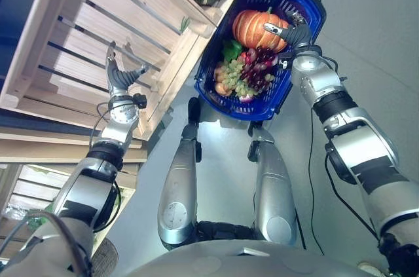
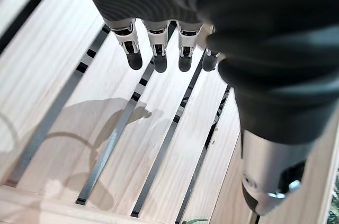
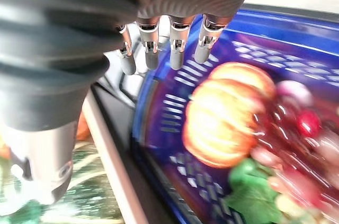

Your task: Pick up fruits and vegetables into the basket

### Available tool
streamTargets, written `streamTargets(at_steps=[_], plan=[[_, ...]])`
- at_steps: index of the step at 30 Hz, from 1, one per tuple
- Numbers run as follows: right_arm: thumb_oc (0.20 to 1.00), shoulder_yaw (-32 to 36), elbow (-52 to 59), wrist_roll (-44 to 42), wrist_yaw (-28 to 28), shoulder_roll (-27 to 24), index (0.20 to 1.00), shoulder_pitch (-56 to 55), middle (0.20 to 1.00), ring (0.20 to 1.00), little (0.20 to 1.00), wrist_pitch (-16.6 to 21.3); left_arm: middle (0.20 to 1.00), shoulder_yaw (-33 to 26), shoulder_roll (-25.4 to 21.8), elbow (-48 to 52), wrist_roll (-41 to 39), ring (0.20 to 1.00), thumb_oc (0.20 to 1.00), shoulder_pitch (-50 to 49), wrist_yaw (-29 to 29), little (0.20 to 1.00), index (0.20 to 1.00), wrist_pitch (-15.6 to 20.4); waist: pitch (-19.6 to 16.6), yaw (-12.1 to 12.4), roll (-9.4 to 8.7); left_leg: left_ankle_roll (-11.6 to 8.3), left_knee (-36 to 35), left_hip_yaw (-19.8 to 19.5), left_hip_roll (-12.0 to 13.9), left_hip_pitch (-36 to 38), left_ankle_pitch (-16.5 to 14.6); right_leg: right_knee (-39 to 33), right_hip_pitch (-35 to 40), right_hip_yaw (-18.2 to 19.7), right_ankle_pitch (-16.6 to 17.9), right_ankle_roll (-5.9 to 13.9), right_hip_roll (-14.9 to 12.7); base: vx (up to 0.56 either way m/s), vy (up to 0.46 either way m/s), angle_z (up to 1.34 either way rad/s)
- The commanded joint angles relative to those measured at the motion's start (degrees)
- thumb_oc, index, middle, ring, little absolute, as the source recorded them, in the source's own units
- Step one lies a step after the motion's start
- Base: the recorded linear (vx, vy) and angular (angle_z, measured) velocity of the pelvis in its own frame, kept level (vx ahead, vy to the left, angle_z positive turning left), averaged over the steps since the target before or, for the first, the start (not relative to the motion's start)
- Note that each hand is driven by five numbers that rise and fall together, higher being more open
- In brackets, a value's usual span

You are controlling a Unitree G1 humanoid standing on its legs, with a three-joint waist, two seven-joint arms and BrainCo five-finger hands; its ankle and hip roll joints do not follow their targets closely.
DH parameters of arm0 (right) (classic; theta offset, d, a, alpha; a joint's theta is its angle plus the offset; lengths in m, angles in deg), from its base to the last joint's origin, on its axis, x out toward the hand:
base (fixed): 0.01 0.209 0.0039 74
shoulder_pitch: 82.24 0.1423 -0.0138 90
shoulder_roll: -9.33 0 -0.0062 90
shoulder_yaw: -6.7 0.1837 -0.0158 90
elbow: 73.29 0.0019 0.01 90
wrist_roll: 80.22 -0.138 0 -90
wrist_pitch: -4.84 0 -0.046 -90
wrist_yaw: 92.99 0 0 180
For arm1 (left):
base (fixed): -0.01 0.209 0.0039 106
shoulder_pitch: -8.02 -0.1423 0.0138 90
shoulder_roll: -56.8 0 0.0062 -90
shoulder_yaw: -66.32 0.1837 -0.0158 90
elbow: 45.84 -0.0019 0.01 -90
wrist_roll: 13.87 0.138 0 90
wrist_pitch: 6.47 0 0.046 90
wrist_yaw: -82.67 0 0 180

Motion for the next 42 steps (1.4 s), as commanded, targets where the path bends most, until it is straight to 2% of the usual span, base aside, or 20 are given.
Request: streamTargets(at_steps=[1, 4, 8, 10, 11, 14, 19, 23, 29, 32, 35, 42], plan=[[1.0, 0.01, 4.19, 3.0, 1.08, -2.86, 1.0, -3.01, 1.0, 1.0, 1.0, 4.82, 1.0, -1.07, -0.47, 0.31, 2.33, 1.0, 1.0, -2.24, 0.83, 1.0, 1.0, 1.17, -2.02, -1.49, 1.87, 3.24, -1.27, 0.86, -5.91, 4.26, -3.86, -2.79, 7.45, -3.81, -3.67, 1.13, 2.04, 0.01, 0.021, -0.11], [1.0, 0.24, 7.39, 4.86, 1.76, -3.16, 1.0, -6.2, 1.0, 1.0, 1.0, 5.31, 1.0, -1.14, -0.46, -0.13, 3.12, 1.0, 1.0, -4.56, 2.0, 1.0, 1.0, 0.51, -3.05, -1.91, 1.41, 3.05, -3.46, 1.18, -5.44, 7.75, -3.65, -5.4, 11.15, -3.5, -2.68, 1.74, 1.55, 0.05, 0.024, -0.11], [1.0, 1.13, 13.28, 7.65, 2.2, -3.76, 1.0, -13.74, 1.0, 1.0, 1.0, 6.76, 1.0, -1.09, 0.27, -0.84, 4.06, 1.0, 1.0, -10.12, 5.56, 1.0, 1.0, -0.25, -7.73, -2.63, 0.61, 2.73, -7.19, 1.6, -4.7, 12.65, -3.97, -10.27, 16.91, -3.0, -1.71, 2.52, 1.07, 0.1, 0.011, -0.06], [1.0, 1.75, 14.49, 8.81, 2.46, -3.72, 1.0, -15.91, 1.0, 1.0, 1.0, 7.15, 1.0, -0.94, 0.65, -0.98, 4.56, 1.0, 1.0, -11.79, 5.95, 1.0, 1.0, 0.03, -8.93, -2.77, 0.47, 2.66, -8.0, 1.67, -4.58, 13.96, -4.03, -11.41, 18.42, -3.06, -1.46, 2.69, 1.01, 0.08, -0.002, -0.07], [1.0, 3.12, 16.68, 9.91, 2.58, -3.75, 1.0, -20.24, 1.0, 1.0, 1.0, 7.47, 1.0, -1.69, 1.11, -0.8, 4.26, 1.0, 1.0, -14.62, 7.48, 1.0, 1.0, 0.62, -11.12, -3.06, 0.15, 2.53, -9.12, 1.67, -4.35, 15.95, -4.27, -13.12, 20.9, -2.99, -1.31, 2.91, 0.96, 0.08, -0.014, -0.08], [1.0, 5.72, 18.27, 10.92, 2.07, -3.44, 1.0, -27.23, 1.0, 1.0, 1.0, 8.34, 1.0, -3.17, 1.87, -0.55, 5.09, 1.0, 1.0, -18.48, 10.01, 1.0, 1.0, 1.87, -14.09, -3.35, -0.27, 2.55, -9.84, 1.9, -4.08, 18.45, -4.75, -14.69, 23.89, -3.17, -1.15, 3.15, 0.88, 0.1, -0.025, 0.01], [1.0, 11.48, 17.05, 11.53, 0.18, -2.75, 1.0, -40.67, 1.0, 1.0, 1.0, 10.57, 1.0, -5.31, 3.44, 0.0, 6.88, 1.0, 1.0, -25.93, 16.22, 1.0, 1.0, 2.5, -19.65, -3.46, -0.55, 2.74, -11.1, 2.35, -3.4, 22.93, -5.63, -16.59, 28.5, -3.44, -1.04, 3.63, 0.96, 0.11, -0.032, 0.03], [1.0, 14.46, 9.09, 12.85, -1.94, -0.04, 1.0, -46.9, 1.0, 1.0, 1.0, 11.11, 1.0, -6.05, 4.88, -5.26, 5.14, 1.0, 1.0, -29.72, 23.23, 1.0, 1.0, 1.39, -23.76, -3.69, -0.73, 2.73, -12.42, 2.84, -2.52, 26.56, -6.29, -18.17, 32.32, -3.79, -1.21, 3.97, 1.27, 0.12, -0.042, -0.06], [1.0, 15.34, -3.67, 15.04, -5.32, 4.0, 1.0, -50.28, 1.0, 1.0, 1.0, 10.58, 1.0, -7.5, 6.6, -15.02, 5.18, 1.0, 1.0, -31.9, 31.59, 1.0, 1.0, -2.22, -25.9, -3.95, -1.34, 2.81, -12.42, 3.53, -2.11, 28.81, -7.42, -19.49, 34.91, -3.56, -1.53, 4.17, 1.12, 0.06, -0.035, -0.01], [1.0, 15.98, -10.62, 13.03, -8.56, 5.68, 1.0, -51.44, 1.0, 1.0, 1.0, 9.35, 1.0, -6.82, 7.51, -21.12, 5.77, 1.0, 1.0, -32.16, 34.73, 1.0, 1.0, -4.22, -26.4, -4.36, -1.39, 3.0, -12.42, 4.08, -1.91, 29.5, -7.87, -19.52, 35.47, -3.46, -1.88, 4.22, 1.15, 0.02, -0.016, -0.02], [1.0, 16.76, -17.23, 13.91, -9.72, 7.17, 1.0, -52.2, 1.0, 1.0, 1.0, 9.73, 1.0, -6.61, 8.3, -25.65, 7.45, 1.0, 1.0, -32.2, 36.13, 1.0, 1.0, -5.83, -26.66, -4.81, -1.42, 3.23, -12.42, 4.51, -1.77, 30.02, -8.2, -19.44, 35.83, -3.11, -2.17, 4.11, 1.27, 0.02, -0.004, -0.03], [1.0, 16.97, -24.58, 16.65, -11.32, 8.08, 1.0, -53.07, 1.0, 1.0, 1.0, 6.13, 1.0, -6.78, 9.66, -28.76, 6.23, 1.0, 1.0, -32.03, 37.88, 1.0, 1.0, -7.8, -26.74, -5.33, -1.31, 3.37, -12.42, 4.65, -1.51, 30.96, -8.83, -19.4, 36.38, -2.57, -2.51, 3.96, 1.36, 0.01, 0.002, -0.05]])
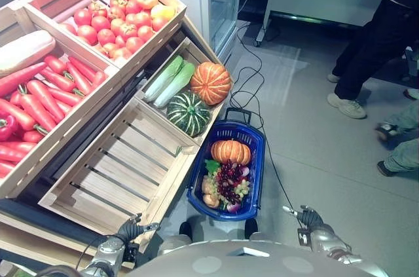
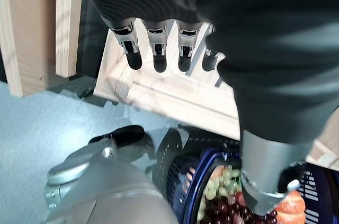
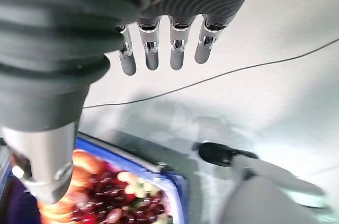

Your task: Pick up fruits and vegetables into the basket

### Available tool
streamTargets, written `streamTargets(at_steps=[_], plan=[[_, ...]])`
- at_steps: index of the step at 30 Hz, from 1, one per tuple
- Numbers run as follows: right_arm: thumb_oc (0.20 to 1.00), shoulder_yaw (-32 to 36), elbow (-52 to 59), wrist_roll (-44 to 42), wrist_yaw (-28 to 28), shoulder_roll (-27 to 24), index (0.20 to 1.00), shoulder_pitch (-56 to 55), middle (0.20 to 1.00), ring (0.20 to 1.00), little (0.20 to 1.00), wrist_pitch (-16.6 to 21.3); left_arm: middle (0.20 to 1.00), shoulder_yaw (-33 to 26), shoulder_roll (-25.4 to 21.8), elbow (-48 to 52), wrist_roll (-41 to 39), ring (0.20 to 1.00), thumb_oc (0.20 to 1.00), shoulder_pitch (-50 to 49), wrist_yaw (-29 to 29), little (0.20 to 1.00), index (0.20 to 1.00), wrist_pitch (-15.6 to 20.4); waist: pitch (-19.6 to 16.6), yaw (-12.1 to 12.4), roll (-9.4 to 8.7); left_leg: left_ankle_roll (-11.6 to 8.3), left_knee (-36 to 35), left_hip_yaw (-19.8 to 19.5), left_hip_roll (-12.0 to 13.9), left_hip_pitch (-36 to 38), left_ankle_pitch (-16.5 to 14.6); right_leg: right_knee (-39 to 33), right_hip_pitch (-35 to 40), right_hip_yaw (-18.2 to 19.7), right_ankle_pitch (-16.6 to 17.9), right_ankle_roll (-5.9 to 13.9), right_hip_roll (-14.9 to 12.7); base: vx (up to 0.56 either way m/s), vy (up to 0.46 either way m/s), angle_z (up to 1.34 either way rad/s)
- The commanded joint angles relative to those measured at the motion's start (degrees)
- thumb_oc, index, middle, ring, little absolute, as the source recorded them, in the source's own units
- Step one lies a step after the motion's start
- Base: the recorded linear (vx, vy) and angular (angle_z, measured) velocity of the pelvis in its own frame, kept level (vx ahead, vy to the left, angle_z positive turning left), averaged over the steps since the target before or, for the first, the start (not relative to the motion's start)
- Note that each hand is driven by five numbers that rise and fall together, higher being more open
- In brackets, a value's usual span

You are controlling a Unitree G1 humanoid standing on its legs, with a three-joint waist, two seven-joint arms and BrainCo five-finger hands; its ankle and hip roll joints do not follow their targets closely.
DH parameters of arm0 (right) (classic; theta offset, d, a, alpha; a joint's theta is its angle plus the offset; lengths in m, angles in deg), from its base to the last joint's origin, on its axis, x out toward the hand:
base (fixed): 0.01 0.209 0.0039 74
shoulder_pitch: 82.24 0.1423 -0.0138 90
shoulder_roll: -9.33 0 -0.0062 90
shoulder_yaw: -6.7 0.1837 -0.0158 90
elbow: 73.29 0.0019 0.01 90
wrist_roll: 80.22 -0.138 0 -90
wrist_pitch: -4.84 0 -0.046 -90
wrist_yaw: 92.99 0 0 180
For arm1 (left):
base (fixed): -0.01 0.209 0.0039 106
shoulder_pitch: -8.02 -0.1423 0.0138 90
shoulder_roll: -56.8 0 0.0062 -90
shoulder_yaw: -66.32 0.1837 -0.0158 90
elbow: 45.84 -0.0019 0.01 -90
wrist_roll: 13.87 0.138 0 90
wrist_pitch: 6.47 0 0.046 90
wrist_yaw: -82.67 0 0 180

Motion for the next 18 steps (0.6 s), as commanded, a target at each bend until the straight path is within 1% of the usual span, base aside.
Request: streamTargets(at_steps=[1, 6, 18], plan=[[1.0, 1.25, -4.02, 2.71, -1.05, -0.15, 1.0, 4.2, 1.0, 1.0, 1.0, -0.66, 1.0, -0.08, 0.53, -3.98, 0.05, 1.0, 1.0, 4.21, 0.77, 1.0, 1.0, 0.06, 1.79, -0.22, 0.0, 2.25, 0.42, -0.4, -2.64, 0.62, -5.5, 2.02, 3.69, -2.13, -5.23, 1.56, 0.01, 0.0, 0.0, 0.0], [1.0, 0.77, -5.3, 4.41, -2.29, -0.49, 1.0, 3.85, 1.0, 1.0, 1.0, -1.63, 1.0, -0.02, 0.65, -3.52, -1.18, 1.0, 1.0, 4.7, 1.34, 1.0, 1.0, -0.21, 1.76, -0.29, -0.02, 2.06, 0.42, -0.51, -2.36, 1.08, -5.8, 1.9, 4.11, -2.01, -5.37, 1.68, -0.17, 0.0, 0.0, 0.0], [1.0, -0.59, -5.49, 4.69, -3.34, 0.2, 1.0, 4.21, 1.0, 1.0, 1.0, -1.01, 1.0, 0.78, 1.61, -3.18, -2.13, 1.0, 1.0, 5.21, 1.11, 1.0, 1.0, 0.11, 1.62, -0.32, 0.07, 1.78, 0.42, -0.62, -1.99, 1.23, -5.9, 1.45, 4.41, -2.05, -5.36, 1.66, -0.4, 0.01, 0.004, -0.04]])
